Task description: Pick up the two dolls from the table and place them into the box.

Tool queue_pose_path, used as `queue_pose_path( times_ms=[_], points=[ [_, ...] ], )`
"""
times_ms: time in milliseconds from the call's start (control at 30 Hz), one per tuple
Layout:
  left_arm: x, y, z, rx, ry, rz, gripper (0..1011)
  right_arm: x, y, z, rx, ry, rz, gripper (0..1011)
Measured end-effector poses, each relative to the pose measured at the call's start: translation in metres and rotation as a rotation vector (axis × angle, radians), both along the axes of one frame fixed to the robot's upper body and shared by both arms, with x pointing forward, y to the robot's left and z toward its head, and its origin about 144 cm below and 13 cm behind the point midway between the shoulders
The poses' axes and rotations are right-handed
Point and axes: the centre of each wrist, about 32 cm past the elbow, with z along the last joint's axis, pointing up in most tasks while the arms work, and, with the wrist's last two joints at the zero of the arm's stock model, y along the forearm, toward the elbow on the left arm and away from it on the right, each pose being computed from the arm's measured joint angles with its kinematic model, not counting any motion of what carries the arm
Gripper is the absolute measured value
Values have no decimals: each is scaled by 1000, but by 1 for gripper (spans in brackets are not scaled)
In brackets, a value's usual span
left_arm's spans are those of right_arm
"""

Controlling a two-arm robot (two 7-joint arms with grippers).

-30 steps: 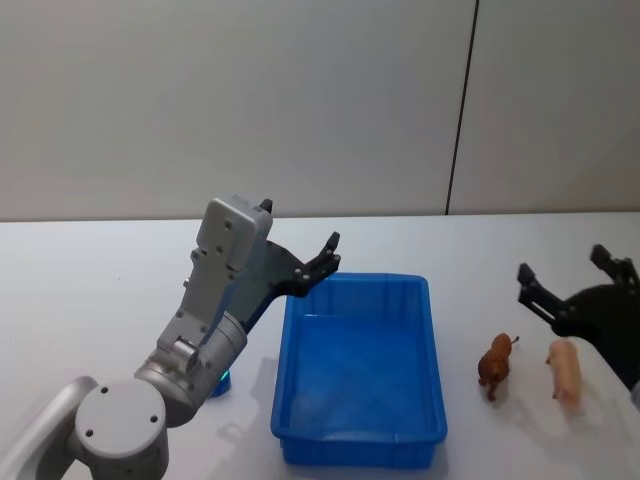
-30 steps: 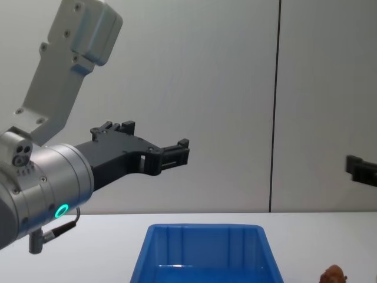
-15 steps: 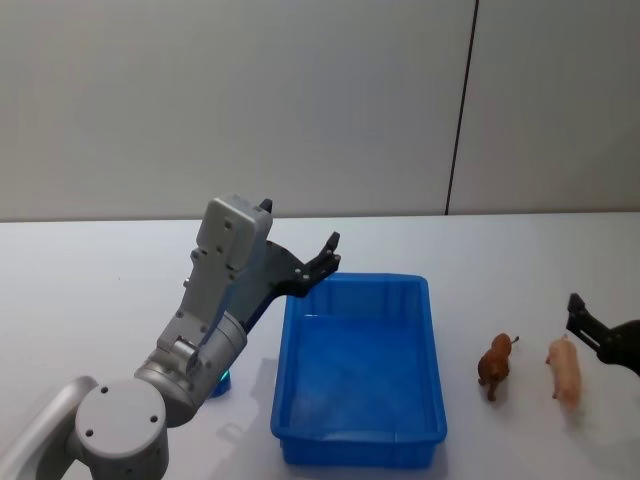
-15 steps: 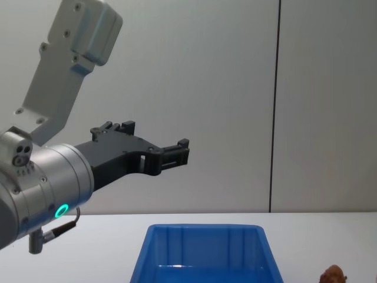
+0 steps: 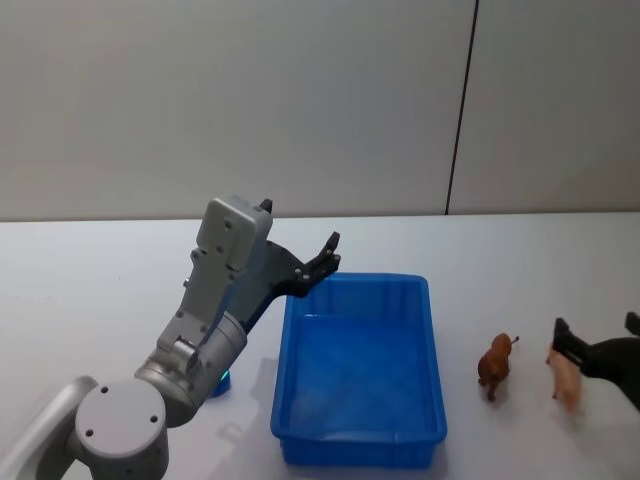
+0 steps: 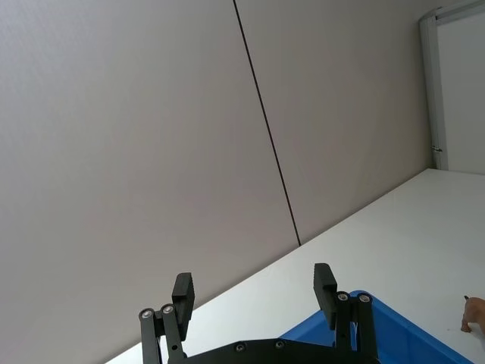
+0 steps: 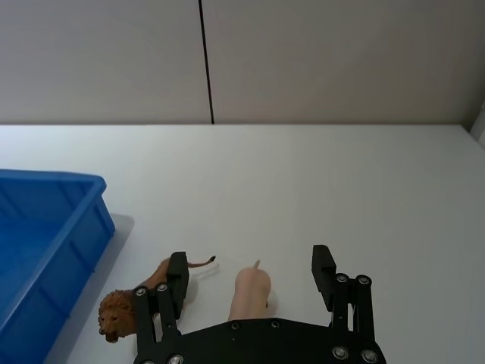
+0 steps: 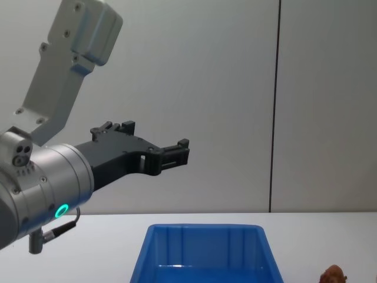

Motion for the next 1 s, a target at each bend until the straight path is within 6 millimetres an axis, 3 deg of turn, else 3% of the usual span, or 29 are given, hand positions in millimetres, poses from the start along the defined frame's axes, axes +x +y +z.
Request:
queue_pose_path(
  times_ms=[1000],
  points=[
    [0,0,0,0,0,0,1001,48,32,-23,25,207,-97,1001]
  ],
)
